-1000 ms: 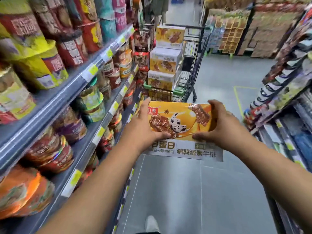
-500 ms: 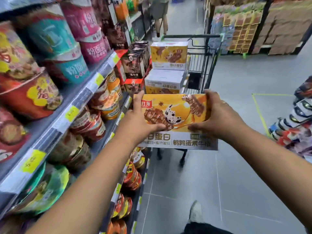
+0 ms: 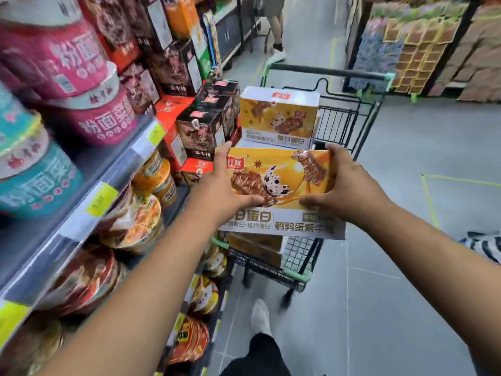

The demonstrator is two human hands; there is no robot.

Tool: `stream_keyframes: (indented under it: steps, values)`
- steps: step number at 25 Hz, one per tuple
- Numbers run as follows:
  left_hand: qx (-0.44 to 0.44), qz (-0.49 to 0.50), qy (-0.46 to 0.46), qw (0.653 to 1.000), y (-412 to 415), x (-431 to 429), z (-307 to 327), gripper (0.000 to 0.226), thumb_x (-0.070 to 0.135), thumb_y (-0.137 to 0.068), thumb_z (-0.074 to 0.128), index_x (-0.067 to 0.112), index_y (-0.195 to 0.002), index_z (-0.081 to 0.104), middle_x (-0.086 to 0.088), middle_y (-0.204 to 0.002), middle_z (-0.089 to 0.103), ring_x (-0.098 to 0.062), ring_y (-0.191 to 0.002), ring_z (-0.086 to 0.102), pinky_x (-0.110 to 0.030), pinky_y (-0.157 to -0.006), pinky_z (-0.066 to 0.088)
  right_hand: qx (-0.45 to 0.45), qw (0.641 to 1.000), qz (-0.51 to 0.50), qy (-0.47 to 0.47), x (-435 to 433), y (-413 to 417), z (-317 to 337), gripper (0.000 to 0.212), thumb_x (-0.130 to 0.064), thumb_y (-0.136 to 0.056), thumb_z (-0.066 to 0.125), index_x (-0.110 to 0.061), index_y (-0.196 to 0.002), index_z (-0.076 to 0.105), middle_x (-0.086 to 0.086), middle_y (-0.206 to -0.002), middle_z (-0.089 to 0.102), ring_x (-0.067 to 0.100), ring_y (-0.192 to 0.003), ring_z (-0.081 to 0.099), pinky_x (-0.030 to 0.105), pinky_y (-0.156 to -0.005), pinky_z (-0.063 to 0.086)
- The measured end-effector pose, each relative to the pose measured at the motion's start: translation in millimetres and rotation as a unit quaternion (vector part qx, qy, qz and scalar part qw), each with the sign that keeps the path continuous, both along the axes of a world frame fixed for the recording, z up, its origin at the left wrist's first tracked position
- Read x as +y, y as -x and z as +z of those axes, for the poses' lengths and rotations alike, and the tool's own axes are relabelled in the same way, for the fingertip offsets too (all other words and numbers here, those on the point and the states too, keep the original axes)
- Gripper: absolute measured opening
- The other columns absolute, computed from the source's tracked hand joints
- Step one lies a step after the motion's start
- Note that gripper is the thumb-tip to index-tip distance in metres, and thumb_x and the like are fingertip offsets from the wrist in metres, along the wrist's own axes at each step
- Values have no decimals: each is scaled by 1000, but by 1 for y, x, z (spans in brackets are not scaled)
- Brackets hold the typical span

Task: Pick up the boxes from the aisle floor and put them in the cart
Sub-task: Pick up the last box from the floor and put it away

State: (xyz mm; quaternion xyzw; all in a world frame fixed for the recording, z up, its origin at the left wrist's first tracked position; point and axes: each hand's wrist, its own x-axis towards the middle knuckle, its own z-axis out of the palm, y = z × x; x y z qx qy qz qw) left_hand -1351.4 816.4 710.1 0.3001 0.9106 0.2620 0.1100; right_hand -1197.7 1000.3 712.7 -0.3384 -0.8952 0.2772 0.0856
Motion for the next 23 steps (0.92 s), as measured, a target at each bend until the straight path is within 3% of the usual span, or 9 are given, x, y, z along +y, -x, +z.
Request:
stream_keyframes:
  steps: [6, 11, 18, 23]
  values:
    - [18, -30, 1, 999, 114, 82, -14, 125, 60, -59, 84, 42, -148, -2, -14, -129, 58, -34, -108, 61, -37, -85, 50, 17, 998, -52, 6, 67, 101, -7, 108, -44, -56, 90, -38, -138, 20, 10, -129, 52, 29, -110, 57, 44, -94, 50]
    - [29, -25, -18, 999, 183, 137, -24, 120, 55, -56, 87, 44, -142, 4, -15, -126, 57, -39, -110, 59, -46, -91, 50, 30, 995, -91, 8, 100, 162, -21, 98, -34, -69, 85, -35, -142, 19, 13, -138, 41, 33, -111, 57, 41, -95, 47]
    - [4, -10, -86, 996, 197, 153, -67, 103, 44, -63, 88, 41, -133, 12, -11, -135, 46, -33, -119, 51, -45, -94, 47, 69, 992, -108, 16, 107, 174, -58, 67, -22, -82, 73, -32, -132, 30, 4, -141, 32, 24, -102, 56, 32, -79, 48]
    - [18, -8, -73, 997, 188, 144, -90, 98, 43, -69, 84, 41, -132, 11, -12, -146, 33, -36, -125, 46, -44, -92, 47, 68, 992, -103, 17, 101, 165, -75, 61, -20, -83, 72, -31, -129, 34, 5, -145, 29, 24, -111, 53, 27, -81, 42]
